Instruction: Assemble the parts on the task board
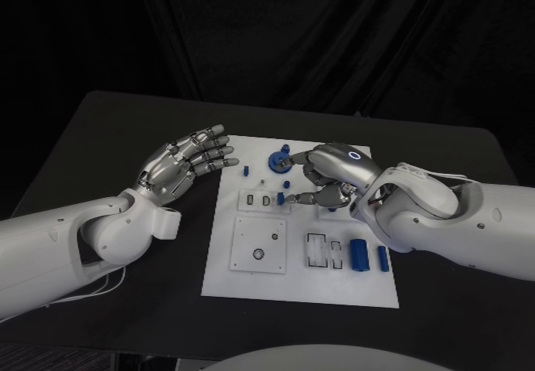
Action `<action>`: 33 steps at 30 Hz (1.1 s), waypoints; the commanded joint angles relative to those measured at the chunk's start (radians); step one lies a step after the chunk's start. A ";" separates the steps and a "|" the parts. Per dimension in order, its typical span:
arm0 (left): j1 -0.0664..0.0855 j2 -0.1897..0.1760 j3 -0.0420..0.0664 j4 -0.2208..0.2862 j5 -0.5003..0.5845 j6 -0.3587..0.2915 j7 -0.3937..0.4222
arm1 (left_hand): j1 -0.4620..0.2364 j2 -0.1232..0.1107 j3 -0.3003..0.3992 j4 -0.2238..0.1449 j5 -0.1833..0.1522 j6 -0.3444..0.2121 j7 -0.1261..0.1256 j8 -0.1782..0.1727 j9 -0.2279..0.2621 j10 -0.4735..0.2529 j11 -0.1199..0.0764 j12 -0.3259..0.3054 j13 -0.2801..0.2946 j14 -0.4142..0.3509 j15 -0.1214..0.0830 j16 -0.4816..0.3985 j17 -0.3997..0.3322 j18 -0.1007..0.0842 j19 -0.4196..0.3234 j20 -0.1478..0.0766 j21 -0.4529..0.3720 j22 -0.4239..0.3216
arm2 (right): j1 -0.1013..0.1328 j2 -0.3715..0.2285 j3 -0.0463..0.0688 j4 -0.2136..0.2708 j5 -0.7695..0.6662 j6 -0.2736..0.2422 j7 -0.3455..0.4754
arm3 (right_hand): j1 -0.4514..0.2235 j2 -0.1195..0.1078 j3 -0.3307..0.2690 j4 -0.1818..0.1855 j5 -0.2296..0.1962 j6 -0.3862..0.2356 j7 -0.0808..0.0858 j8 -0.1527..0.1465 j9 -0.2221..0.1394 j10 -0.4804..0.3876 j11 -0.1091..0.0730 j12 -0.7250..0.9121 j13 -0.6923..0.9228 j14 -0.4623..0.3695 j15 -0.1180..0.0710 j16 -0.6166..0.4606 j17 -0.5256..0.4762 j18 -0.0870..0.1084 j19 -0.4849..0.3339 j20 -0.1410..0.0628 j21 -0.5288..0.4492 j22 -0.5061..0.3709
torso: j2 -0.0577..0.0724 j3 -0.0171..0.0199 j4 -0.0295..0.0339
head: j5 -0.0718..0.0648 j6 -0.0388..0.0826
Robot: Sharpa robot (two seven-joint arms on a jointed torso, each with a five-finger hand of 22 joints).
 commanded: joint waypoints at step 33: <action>0.112 0.071 0.001 -0.009 -0.588 -0.332 -0.414 | 0.012 -0.114 0.033 0.140 -0.259 0.171 0.048 0.011 0.008 0.291 -0.116 0.601 0.312 0.361 -0.145 0.854 0.199 0.106 0.122 -0.026 0.837 0.428 | -0.013 -0.053 -0.020 -0.165 0.229 -0.071 0.244 | 0.156 0.091 0.093 -0.033 0.199 0.187 0.014 0.083 -0.022 0.057 0.010 0.028 0.214 0.074 0.004 0.027 0.176 -0.006 0.032 0.003 0.064 0.177 | -0.136 0.0695 -0.0424 | 0.026 0.016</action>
